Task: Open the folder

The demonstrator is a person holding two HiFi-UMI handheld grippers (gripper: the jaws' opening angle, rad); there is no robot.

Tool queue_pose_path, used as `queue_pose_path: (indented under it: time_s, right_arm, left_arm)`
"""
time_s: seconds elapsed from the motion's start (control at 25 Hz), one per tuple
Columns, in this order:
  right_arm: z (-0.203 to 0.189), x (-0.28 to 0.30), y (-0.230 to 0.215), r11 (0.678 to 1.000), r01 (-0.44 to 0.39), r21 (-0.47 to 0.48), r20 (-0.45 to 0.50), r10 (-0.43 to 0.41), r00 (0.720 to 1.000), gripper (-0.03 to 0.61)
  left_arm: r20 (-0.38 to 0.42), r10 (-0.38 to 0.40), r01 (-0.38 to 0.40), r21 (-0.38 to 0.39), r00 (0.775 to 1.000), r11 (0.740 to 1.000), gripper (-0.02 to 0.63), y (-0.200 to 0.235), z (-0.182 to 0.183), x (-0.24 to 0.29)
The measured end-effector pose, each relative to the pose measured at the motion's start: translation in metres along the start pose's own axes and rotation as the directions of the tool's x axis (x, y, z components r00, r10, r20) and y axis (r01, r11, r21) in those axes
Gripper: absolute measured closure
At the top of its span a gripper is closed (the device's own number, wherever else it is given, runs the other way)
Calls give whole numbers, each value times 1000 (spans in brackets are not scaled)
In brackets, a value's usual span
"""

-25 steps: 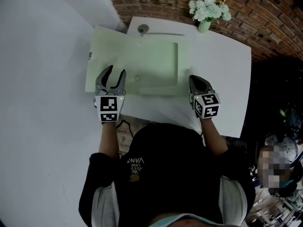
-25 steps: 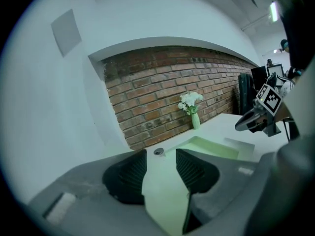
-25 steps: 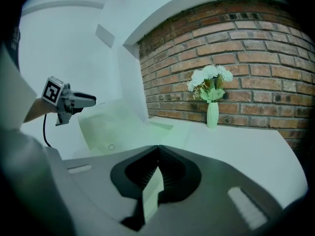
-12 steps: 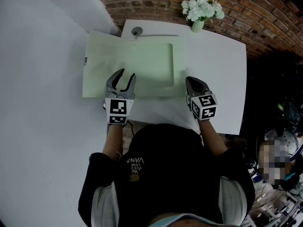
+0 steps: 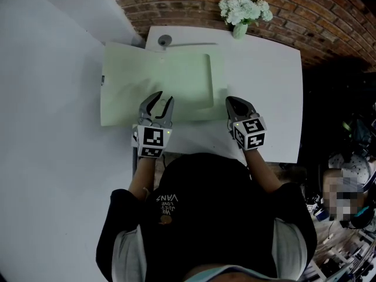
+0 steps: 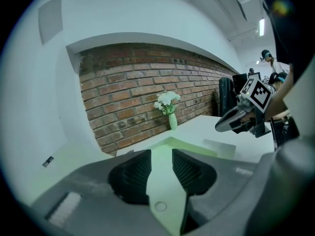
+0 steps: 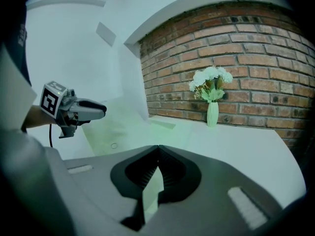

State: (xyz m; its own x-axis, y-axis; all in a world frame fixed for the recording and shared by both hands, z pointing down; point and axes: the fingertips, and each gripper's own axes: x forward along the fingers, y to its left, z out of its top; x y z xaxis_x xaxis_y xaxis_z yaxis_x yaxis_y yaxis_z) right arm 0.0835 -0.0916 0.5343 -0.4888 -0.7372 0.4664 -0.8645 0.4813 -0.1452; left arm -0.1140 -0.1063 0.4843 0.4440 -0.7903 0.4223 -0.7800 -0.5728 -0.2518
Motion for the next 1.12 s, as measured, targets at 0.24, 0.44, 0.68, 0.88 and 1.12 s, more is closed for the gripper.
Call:
queue_pose_path:
  time_s: [0.24, 0.44, 0.68, 0.88, 1.12]
  right_arm:
    - [-3, 2, 13, 1000, -17, -1, -10, 17, 1000, 580]
    - [-5, 7, 26, 1000, -31, -2, -15, 31, 999, 580]
    - [-7, 13, 41, 999, -42, -3, -12, 42, 999, 580]
    - [-7, 16, 53, 999, -52, -3, -8, 52, 999, 580]
    - [-8, 18, 65, 998, -58, 2, -13, 58, 998, 580]
  left_arm:
    - [4, -42, 42, -1, 999, 999, 505, -16, -2, 2]
    - [4, -71, 71, -7, 997, 997, 512, -23, -8, 1]
    - [5, -99, 99, -5, 995, 995, 529, -28, -15, -3]
    - [7, -115, 115, -7, 993, 993, 549, -31, -19, -6]
    - [11, -126, 126, -6, 992, 992, 584, -30, -22, -10]
